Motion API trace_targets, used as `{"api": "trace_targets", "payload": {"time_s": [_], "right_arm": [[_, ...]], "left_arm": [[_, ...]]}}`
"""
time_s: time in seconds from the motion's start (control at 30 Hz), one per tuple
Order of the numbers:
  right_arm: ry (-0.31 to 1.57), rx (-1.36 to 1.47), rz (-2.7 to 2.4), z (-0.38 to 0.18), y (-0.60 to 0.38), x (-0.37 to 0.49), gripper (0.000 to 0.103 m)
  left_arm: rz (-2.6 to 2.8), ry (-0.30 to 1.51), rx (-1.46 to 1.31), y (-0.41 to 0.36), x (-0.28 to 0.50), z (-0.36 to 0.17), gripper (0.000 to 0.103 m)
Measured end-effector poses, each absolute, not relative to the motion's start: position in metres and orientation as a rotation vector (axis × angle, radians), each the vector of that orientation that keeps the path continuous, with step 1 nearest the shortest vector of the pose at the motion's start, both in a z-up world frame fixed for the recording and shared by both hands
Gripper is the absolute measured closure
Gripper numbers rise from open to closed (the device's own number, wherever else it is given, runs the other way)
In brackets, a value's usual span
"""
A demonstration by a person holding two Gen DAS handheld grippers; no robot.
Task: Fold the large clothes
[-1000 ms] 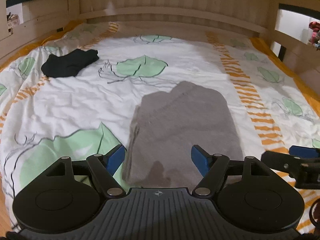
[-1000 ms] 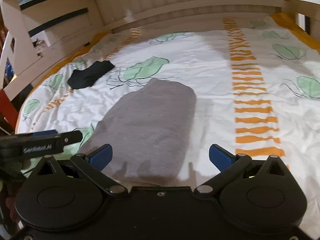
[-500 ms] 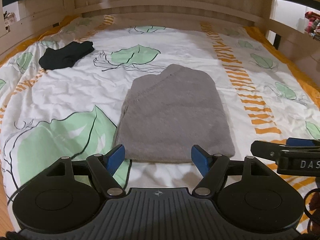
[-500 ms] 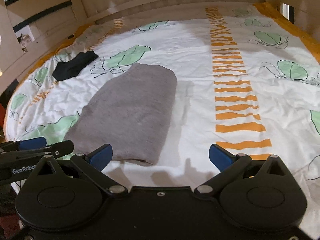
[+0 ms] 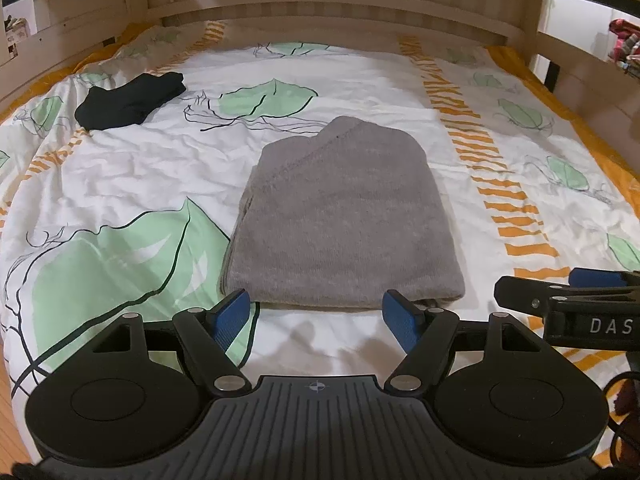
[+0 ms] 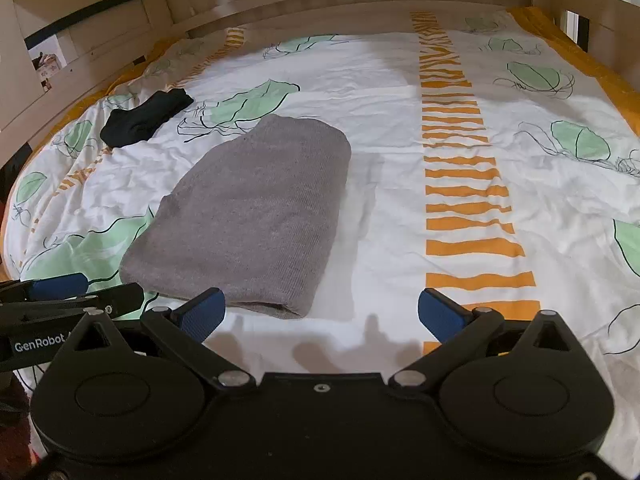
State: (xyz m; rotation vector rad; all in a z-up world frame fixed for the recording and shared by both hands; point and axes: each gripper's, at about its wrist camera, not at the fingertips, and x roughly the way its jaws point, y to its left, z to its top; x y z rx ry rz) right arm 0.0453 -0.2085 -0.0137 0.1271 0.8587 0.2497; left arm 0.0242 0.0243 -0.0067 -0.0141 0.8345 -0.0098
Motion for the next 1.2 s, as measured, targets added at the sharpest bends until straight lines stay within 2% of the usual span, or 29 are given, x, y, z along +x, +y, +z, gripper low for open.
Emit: {"api": "trace_targets", "payload": {"time_s": [1.2], "right_arm": [[0.897,0.138,0.284,-0.022,-0.203,0.044,0.001]], "left_arm": [[0.0,0.871,-0.005,0.026,0.023,-0.017,0.031]]}}
